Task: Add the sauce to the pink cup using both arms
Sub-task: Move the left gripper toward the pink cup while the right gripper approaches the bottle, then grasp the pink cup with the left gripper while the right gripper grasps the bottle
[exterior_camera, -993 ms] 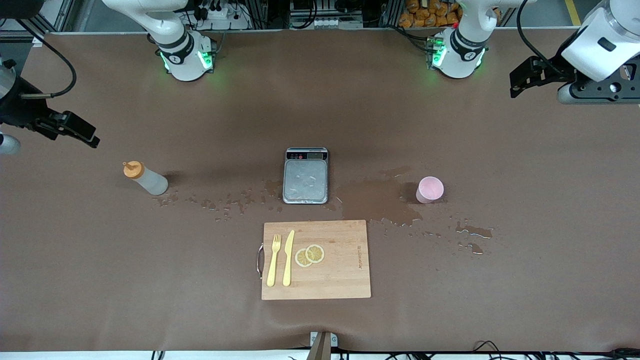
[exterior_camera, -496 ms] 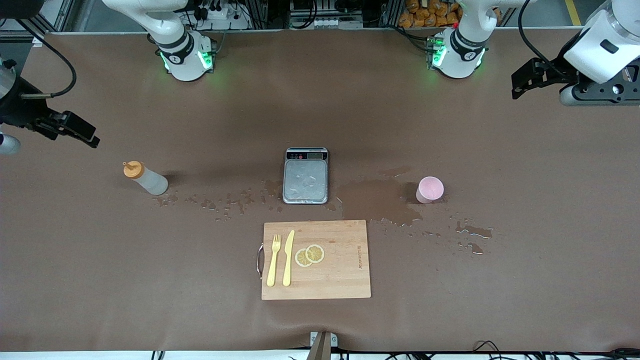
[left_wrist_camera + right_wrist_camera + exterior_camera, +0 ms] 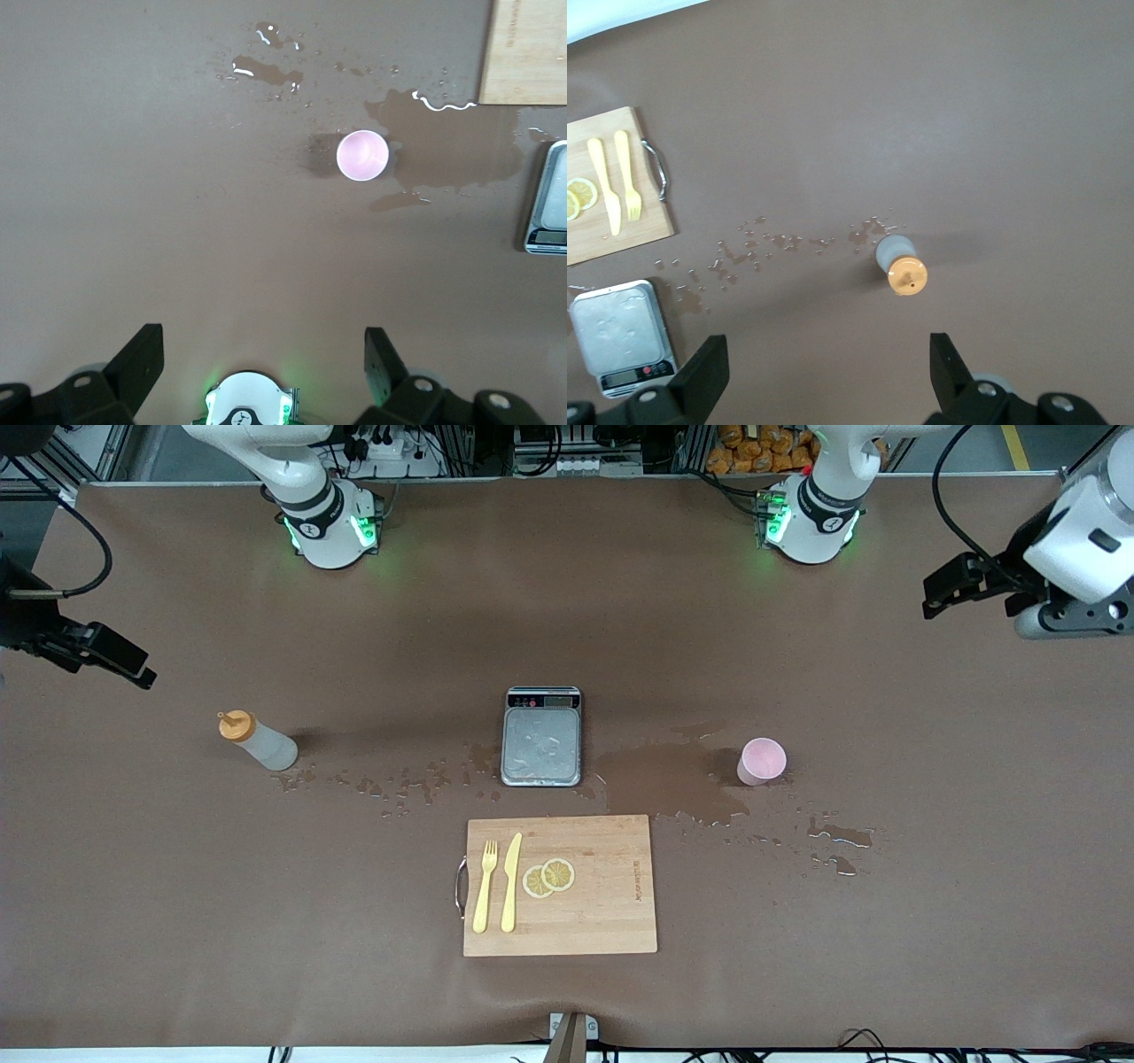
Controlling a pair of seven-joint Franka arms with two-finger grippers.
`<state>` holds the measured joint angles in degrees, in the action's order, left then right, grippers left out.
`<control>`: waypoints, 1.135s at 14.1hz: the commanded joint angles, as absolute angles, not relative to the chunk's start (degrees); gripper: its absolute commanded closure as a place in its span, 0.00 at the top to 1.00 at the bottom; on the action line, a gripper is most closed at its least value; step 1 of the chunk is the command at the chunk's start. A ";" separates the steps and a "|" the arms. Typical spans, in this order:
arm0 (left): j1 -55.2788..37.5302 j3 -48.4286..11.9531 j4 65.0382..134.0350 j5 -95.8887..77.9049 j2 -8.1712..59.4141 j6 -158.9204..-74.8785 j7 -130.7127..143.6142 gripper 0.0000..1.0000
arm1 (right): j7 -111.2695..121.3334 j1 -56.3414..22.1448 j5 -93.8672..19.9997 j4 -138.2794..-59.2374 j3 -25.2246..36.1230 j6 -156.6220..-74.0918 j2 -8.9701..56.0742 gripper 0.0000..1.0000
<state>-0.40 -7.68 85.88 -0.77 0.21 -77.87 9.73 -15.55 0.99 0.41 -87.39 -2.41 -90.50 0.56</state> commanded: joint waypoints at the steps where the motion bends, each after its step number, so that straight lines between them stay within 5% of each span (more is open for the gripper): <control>1: 0.09 -8.08 85.87 -0.97 3.42 -78.22 8.44 1.00 | -16.44 1.67 4.20 -87.27 -2.99 -90.44 1.05 1.00; 9: -1.14 -9.32 91.12 -1.84 8.61 -87.07 9.75 1.00 | -16.43 3.15 13.80 -87.36 -2.99 -90.18 3.60 1.00; 16: -1.58 -9.40 97.03 -1.76 11.76 -97.03 9.67 1.00 | -16.43 13.08 -0.40 -86.66 -2.90 -90.79 7.56 1.00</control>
